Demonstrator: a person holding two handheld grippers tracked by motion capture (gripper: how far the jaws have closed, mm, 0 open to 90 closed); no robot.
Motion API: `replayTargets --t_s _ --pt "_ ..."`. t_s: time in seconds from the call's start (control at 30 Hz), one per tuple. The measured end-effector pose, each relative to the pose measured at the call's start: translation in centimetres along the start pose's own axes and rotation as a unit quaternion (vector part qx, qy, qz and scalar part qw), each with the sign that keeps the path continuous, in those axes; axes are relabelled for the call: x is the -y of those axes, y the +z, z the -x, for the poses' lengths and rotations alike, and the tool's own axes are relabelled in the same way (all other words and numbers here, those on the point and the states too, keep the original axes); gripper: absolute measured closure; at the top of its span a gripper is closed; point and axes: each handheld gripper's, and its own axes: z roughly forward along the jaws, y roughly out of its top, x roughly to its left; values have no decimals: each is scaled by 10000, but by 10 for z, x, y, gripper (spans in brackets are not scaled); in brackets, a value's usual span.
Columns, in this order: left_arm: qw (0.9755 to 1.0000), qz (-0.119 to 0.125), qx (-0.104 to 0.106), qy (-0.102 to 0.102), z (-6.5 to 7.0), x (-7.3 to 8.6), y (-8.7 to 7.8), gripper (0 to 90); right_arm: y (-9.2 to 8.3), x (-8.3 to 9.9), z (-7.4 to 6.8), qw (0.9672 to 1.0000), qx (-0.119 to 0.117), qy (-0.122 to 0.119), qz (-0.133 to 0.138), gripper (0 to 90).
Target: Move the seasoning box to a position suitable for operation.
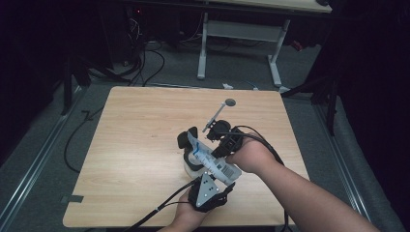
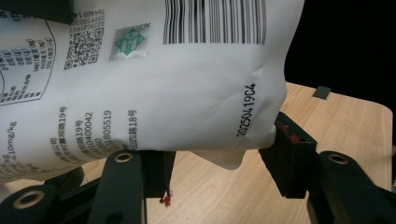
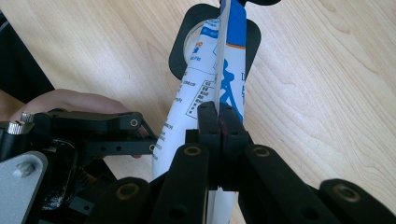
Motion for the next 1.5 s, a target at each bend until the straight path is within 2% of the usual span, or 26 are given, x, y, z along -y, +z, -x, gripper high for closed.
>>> replayTargets --t_s 1.1,1.5 --pt "10000 59 -20 -33 -1 -2 0 489 -1 -3 -2 10000 3 -22 30 900" --pt "10000 80 -11 15 1 0 0 490 -1 -2 -3 10000 43 -58 28 900"
